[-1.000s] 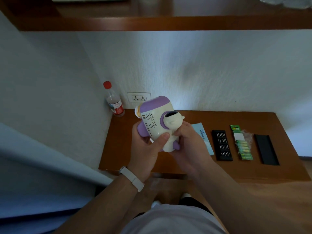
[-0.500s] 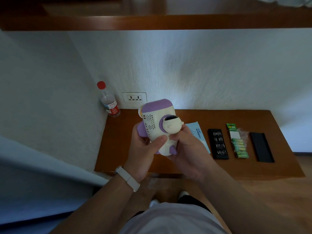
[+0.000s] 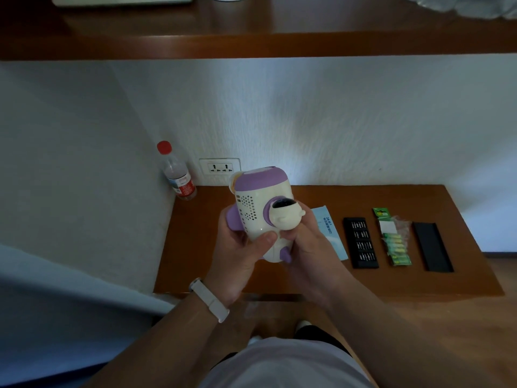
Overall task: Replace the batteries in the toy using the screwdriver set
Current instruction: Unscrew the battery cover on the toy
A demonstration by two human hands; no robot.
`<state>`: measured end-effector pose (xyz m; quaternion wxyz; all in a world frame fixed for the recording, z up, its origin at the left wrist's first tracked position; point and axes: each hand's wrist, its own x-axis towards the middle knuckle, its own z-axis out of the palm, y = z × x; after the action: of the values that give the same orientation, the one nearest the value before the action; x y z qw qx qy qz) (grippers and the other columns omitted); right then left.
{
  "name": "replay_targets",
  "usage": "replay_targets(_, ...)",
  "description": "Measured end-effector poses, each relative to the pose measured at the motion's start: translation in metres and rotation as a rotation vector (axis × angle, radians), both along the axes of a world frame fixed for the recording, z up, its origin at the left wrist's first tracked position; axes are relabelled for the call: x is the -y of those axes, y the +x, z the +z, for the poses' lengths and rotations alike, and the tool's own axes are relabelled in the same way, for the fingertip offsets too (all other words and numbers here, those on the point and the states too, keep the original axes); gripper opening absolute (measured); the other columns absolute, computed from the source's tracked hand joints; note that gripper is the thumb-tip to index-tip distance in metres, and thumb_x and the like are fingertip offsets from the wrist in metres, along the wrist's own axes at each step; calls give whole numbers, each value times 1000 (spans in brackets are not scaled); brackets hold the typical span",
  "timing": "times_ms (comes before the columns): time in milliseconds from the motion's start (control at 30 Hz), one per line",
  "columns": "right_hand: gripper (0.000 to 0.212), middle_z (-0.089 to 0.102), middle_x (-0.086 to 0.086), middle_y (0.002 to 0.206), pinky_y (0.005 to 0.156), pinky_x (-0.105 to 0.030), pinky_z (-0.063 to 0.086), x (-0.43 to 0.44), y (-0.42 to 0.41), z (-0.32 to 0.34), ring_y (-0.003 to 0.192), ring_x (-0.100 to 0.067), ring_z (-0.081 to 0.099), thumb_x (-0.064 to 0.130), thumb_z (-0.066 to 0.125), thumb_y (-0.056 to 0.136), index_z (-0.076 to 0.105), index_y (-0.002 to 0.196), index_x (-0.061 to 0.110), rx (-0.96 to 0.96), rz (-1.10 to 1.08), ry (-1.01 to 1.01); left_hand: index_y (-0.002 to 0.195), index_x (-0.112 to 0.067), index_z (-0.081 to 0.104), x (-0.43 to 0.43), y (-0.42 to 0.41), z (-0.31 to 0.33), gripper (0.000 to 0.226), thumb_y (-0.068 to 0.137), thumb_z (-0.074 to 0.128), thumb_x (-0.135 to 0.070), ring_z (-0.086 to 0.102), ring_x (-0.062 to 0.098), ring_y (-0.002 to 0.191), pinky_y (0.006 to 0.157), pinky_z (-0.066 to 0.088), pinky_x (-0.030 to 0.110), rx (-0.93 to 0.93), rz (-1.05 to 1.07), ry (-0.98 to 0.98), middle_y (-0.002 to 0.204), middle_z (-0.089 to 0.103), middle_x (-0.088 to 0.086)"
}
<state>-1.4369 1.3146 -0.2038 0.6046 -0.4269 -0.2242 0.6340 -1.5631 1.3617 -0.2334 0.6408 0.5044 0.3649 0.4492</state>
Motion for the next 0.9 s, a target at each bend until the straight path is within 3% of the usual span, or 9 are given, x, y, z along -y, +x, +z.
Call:
replay_targets(100, 60, 63, -5, 123, 79, -30, 55, -1, -1, 6, 110, -20, 65, 19, 63, 78, 44, 135, 26, 35, -25, 23, 137, -11, 40, -4, 0, 3, 83, 69, 84, -28, 61, 33, 118, 90, 56, 49, 35, -2, 22, 128, 62, 13)
replay_targets(200, 61, 64, -4, 122, 69, -25, 55, -3, -3, 13, 106, -18, 66, 18, 63, 76, 45, 133, 26, 7, -57, 46, 134, -14, 42, -8, -1, 9, 74, 69, 79, -20, 62, 31, 117, 88, 57, 42, 56, -12, 43, 125, 64, 9)
replay_targets(300, 58, 65, -3, 122, 59, -24, 52, -4, -6, 18, 103, -19, 67, 13, 62, 77, 47, 133, 24, -37, -79, 83, 137, -9, 39, -12, -3, 15, 78, 70, 78, -15, 61, 31, 120, 92, 56, 41, 86, -37, 62, 130, 60, 16)
replay_targets(433, 61, 64, -5, 126, 68, -28, 54, -3, -9, 29, 113, -24, 64, 10, 64, 77, 47, 134, 25, -101, -71, 127, 141, -1, 35, -17, -6, 27, 92, 70, 88, -28, 57, 36, 124, 98, 53, 46, 119, -64, 71, 135, 55, 23)
replay_targets(533, 65, 61, -8, 131, 57, -24, 52, -1, -11, 36, 118, -30, 61, 8, 64, 78, 43, 137, 25, -154, -61, 155, 142, 1, 33, -19, -8, 35, 92, 73, 85, -30, 58, 32, 125, 96, 53, 37, 115, -81, 106, 135, 56, 20)
replay_targets(600, 71, 60, -8, 133, 61, -29, 46, 1, -12, 39, 120, -32, 59, 10, 70, 75, 41, 139, 25, -142, -58, 169, 142, 1, 32, -19, -9, 41, 92, 73, 85, -29, 58, 30, 124, 95, 53, 32, 121, -103, 125, 136, 56, 19)
replay_targets(800, 73, 58, -10, 133, 66, -31, 38, 4, -17, 49, 104, -33, 54, 19, 71, 71, 41, 138, 25, -92, -82, 239, 141, 9, 27, -19, -10, 51, 91, 76, 81, -23, 59, 27, 124, 95, 52, 30, 151, -131, 219, 134, 58, 13)
replay_targets(900, 72, 61, -9, 127, 57, -24, 48, 6, -17, 54, 103, -26, 61, 13, 71, 70, 42, 136, 24, -97, -89, 236, 141, 11, 26, -19, -10, 53, 89, 76, 79, -18, 59, 28, 124, 95, 53, 31, 161, -137, 244, 134, 56, 16)
